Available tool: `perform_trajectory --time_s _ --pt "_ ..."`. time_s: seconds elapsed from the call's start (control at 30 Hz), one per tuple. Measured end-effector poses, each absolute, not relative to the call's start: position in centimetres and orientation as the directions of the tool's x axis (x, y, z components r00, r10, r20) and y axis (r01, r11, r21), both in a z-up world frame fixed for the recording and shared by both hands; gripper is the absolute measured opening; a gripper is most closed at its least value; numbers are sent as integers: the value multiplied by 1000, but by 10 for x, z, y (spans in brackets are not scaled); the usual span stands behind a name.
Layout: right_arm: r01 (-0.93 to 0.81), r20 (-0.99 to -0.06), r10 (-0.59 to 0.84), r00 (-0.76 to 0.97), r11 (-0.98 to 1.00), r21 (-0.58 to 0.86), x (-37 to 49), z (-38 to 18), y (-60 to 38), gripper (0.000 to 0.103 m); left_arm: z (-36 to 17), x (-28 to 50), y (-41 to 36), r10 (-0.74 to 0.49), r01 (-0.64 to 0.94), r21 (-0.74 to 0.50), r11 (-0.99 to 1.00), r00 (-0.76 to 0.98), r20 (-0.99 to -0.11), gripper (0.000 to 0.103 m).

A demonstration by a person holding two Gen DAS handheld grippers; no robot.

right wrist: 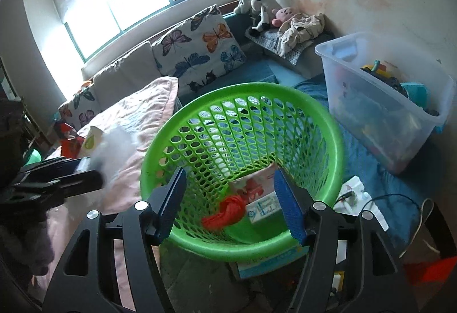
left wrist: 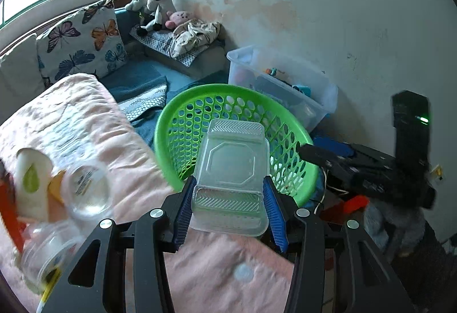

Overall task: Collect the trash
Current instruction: 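Move both tools over the green basket and release the net and clamshell box, then return both tools to the bed toward the remaining trash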

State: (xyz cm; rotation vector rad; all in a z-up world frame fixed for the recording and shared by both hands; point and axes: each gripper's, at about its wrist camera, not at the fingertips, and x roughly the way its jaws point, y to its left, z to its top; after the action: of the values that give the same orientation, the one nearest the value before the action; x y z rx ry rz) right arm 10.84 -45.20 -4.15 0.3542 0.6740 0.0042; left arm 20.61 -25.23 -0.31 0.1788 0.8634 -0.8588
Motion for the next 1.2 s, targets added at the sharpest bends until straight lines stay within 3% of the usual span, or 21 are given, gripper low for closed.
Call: perform_trajectory --time_s 0.4,0.63,1.2 --pt "131 -613 137 778 919 371 92 -53 -462 65 -30 222 -299 -558 699 -231 677 282 -781 47" --pt "126 -615 145 775 918 376 88 -54 -459 65 -32 217 -298 -561 694 -232 682 292 -775 67" --pt "-2 -586 225 778 935 356 91 -30 -404 68 0 185 -193 -537 595 -195 780 475 -697 67"
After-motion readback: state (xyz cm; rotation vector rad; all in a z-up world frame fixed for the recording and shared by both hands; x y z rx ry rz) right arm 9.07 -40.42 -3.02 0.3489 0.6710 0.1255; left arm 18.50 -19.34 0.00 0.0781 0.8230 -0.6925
